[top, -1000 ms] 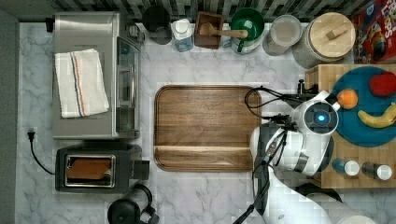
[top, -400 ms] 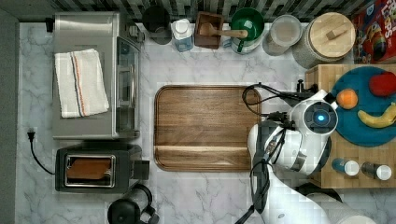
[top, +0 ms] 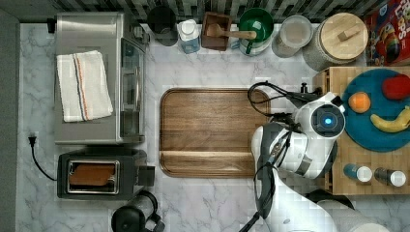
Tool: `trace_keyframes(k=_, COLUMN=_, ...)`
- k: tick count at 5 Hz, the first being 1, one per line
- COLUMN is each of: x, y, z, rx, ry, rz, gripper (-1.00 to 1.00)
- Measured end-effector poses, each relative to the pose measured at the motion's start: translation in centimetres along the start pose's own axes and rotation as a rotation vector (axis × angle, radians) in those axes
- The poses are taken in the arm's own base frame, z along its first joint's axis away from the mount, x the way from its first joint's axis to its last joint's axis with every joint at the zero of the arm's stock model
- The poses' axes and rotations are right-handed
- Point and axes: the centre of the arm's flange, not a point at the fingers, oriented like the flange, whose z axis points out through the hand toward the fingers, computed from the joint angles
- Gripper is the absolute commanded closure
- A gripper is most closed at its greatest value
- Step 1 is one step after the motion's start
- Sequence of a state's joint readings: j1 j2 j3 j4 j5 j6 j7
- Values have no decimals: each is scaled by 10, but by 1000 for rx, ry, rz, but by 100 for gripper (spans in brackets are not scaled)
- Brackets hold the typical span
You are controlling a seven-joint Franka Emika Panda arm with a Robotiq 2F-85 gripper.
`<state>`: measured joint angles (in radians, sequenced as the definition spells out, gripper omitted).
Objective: Open the drawer.
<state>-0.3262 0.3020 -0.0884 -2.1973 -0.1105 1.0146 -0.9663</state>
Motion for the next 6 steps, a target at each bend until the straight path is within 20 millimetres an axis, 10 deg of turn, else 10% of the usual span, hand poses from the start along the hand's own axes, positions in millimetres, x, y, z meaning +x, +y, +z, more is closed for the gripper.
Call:
trace_keyframes(k=5, x=-7, y=-164, z=-10, rx=72, ry=-28, rz=29, gripper=-100)
trace_keyframes(k=6, x=-6, y=-172, z=-11, rx=61, ry=-23, rz=11, gripper=-100)
